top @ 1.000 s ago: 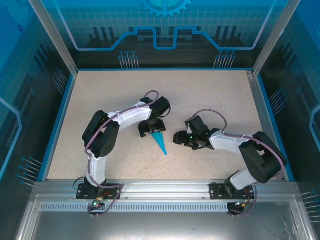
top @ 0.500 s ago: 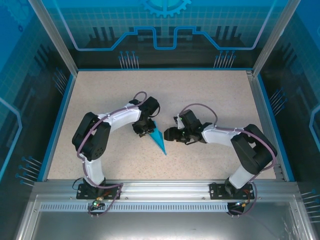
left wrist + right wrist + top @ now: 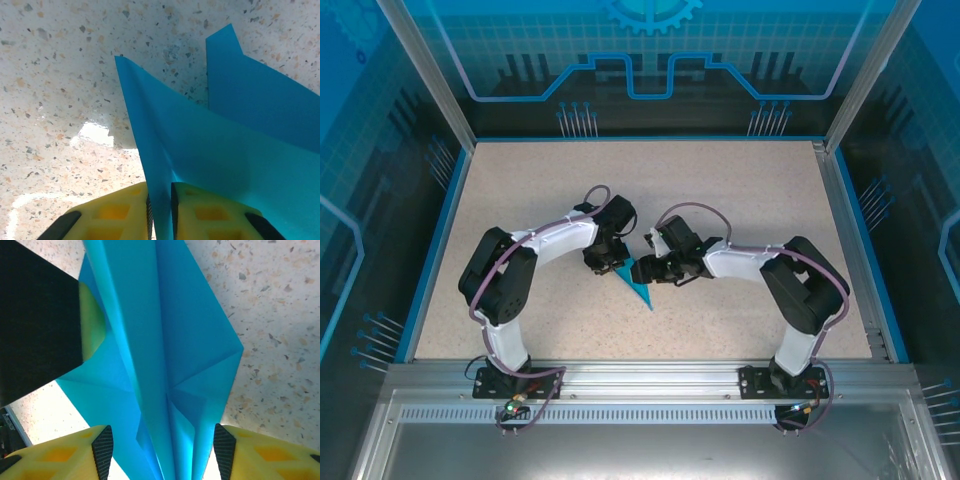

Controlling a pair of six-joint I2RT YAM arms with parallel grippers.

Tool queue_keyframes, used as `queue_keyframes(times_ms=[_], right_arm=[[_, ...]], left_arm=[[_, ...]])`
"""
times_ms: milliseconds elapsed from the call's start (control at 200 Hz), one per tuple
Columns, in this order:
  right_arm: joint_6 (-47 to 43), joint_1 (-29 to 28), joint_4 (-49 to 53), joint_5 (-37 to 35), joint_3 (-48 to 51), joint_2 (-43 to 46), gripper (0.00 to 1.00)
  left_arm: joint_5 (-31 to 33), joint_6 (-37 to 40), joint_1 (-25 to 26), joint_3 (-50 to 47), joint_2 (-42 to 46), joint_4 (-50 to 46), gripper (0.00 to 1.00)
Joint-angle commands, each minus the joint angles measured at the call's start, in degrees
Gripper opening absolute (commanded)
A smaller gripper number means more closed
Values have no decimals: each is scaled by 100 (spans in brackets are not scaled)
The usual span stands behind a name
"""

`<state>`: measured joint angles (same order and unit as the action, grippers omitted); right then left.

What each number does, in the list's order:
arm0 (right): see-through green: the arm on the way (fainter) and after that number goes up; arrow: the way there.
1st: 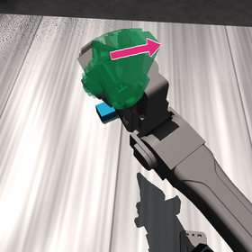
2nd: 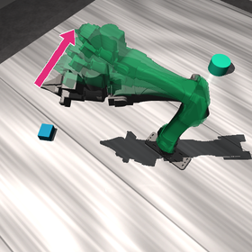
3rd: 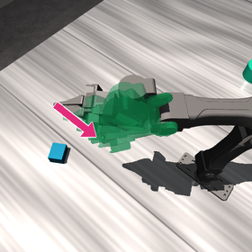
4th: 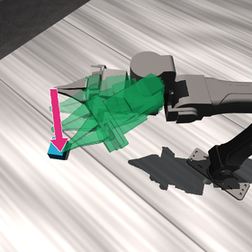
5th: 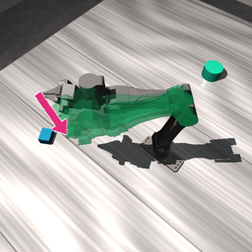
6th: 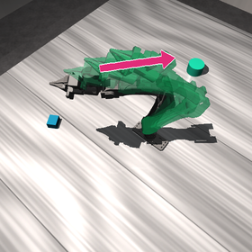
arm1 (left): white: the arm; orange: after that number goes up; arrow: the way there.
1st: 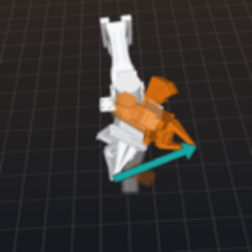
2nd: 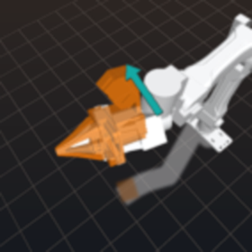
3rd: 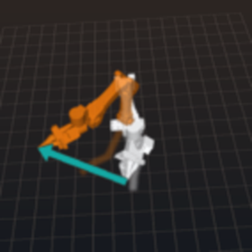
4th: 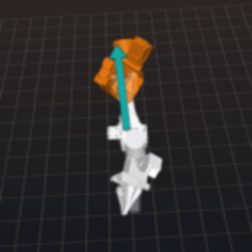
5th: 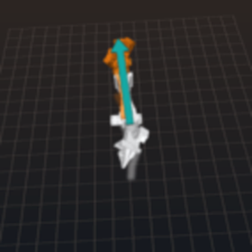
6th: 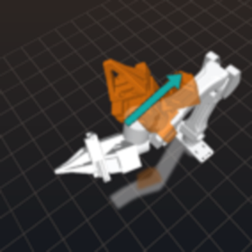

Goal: Fold a paper plane with a square sheet of paper (pick it up from the middle)
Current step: Move a paper plane to the center of the table.

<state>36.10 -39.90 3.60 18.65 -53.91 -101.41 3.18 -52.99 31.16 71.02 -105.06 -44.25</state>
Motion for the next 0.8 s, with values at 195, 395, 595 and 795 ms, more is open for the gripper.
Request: queue_keyframes(times_ms=[195,395,595,795], right_arm=[[-214,-79,193,215,-257,-269,59],[-301,-107,146,364,-305,-400,58],[-455,-175,244,451,-383,-426,53],[-611,-292,562,117,-491,-567,34]], left_arm=[[-63,151,-55,-152,188,53,20],[-72,157,-63,-158,196,65,21],[-90,132,-59,-184,169,89,21],[-158,124,-57,-203,140,143,21]])
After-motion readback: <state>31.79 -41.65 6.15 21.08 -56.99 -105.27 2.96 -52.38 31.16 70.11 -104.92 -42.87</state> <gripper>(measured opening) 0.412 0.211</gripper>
